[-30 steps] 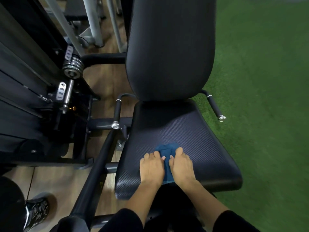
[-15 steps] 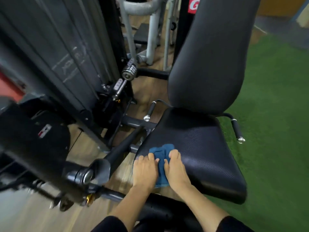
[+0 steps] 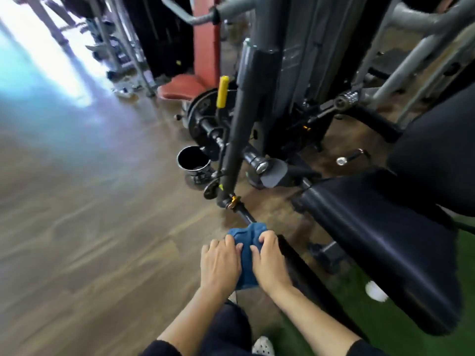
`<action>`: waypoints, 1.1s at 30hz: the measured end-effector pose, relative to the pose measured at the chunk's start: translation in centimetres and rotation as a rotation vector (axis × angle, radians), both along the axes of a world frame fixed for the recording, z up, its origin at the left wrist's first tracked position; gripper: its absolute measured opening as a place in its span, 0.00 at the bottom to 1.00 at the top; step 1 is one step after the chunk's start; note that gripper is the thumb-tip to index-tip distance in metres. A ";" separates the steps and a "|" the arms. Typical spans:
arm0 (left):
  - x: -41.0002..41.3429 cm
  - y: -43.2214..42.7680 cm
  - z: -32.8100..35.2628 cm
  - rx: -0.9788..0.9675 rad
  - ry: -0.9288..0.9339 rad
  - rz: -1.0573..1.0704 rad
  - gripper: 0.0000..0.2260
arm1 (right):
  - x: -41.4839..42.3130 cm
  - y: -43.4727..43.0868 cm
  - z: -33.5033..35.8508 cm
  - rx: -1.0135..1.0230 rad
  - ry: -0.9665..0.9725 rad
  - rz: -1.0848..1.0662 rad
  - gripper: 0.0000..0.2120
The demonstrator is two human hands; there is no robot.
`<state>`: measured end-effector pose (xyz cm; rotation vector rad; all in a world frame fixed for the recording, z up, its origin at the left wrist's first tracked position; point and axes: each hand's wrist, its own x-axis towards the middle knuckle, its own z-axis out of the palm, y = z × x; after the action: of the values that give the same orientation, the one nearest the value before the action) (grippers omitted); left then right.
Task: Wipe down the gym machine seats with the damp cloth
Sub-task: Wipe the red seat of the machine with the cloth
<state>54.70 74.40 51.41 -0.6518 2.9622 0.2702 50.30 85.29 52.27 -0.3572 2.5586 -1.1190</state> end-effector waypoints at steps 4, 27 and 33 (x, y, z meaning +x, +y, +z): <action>5.7 -5.7 -0.5 -0.048 0.116 0.165 0.09 | 3.3 -6.7 0.3 -0.037 0.024 0.187 0.07; 7.8 -51.2 -0.1 -0.199 0.216 0.433 0.10 | 3.1 -53.9 -0.1 -0.149 0.039 0.376 0.09; -1.0 -60.3 -1.3 -0.199 0.258 0.380 0.10 | -5.4 -62.8 -1.0 -0.151 0.067 0.309 0.09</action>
<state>53.69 14.09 50.13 -1.3009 3.1096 0.0895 44.93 22.51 51.26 -0.8091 2.3710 -1.1989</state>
